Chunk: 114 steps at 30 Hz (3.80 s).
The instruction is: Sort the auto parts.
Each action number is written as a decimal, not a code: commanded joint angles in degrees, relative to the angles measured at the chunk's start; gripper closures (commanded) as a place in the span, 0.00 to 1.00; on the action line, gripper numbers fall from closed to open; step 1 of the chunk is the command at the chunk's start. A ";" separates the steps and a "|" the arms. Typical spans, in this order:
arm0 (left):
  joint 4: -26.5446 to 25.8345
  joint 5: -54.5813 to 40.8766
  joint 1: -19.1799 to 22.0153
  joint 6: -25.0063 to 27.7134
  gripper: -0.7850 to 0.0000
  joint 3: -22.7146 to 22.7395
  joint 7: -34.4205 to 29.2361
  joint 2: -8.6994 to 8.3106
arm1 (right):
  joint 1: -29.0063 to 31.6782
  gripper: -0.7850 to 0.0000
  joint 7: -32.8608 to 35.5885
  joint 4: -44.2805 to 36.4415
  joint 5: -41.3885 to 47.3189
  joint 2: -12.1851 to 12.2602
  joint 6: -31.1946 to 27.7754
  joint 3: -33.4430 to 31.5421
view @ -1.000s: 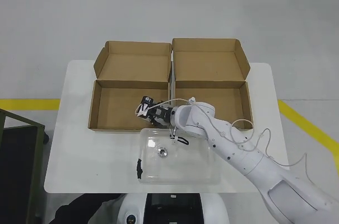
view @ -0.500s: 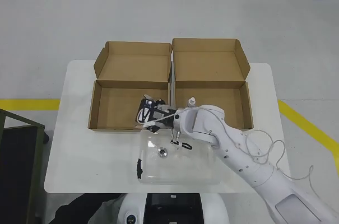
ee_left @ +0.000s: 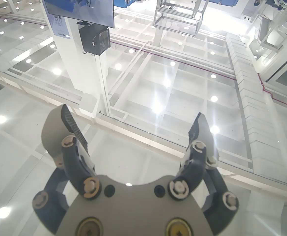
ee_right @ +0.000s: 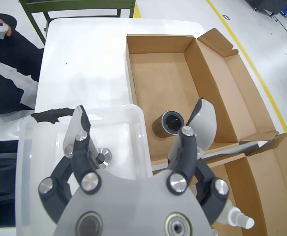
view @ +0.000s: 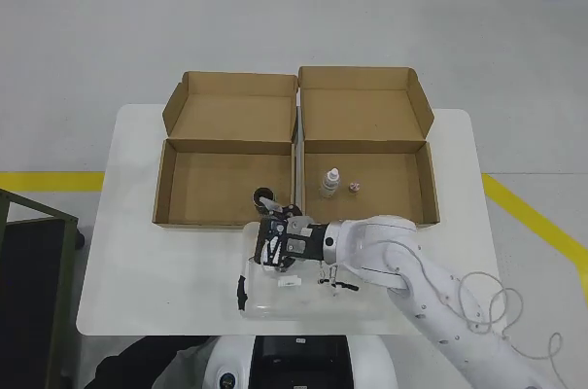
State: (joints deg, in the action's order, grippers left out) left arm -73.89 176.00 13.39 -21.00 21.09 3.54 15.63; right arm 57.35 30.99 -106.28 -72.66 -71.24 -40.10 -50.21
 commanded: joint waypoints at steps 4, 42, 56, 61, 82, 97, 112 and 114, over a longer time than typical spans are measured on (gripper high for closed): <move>0.00 0.00 0.00 0.00 0.00 0.00 0.00 0.00 | 3.83 0.12 -0.39 -1.49 -4.01 0.89 -1.62 -0.49; 0.00 0.00 0.00 0.00 0.00 0.00 0.00 0.00 | 5.08 0.47 -3.83 9.49 -15.12 0.81 -0.98 4.86; 0.00 0.00 0.00 0.00 0.00 0.00 0.00 0.00 | 4.47 1.00 -3.84 9.38 -12.17 0.61 -1.86 4.45; 0.00 0.00 0.00 0.00 0.00 0.00 0.00 0.00 | 4.67 1.00 -3.67 7.17 -10.54 0.82 -2.47 3.34; 0.00 0.00 0.00 0.00 0.00 0.00 0.00 0.00 | 6.42 1.00 -2.46 -2.80 2.70 1.95 -2.50 -3.79; 0.00 0.00 0.00 0.00 0.00 0.00 0.00 0.00 | 5.35 1.00 -8.47 -4.24 12.71 2.16 -1.58 -7.47; 0.00 0.00 0.00 0.00 0.00 0.00 0.00 0.00 | 5.78 1.00 -13.57 -7.80 15.84 2.78 0.29 -13.32; 0.00 0.00 0.00 0.00 0.00 0.00 0.00 0.00 | 6.06 1.00 -14.01 -8.56 16.18 2.89 0.31 -14.05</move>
State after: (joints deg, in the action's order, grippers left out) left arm -73.89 176.00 13.39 -21.00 21.09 3.54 15.63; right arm 63.28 17.20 -114.46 -56.66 -68.41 -39.79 -63.89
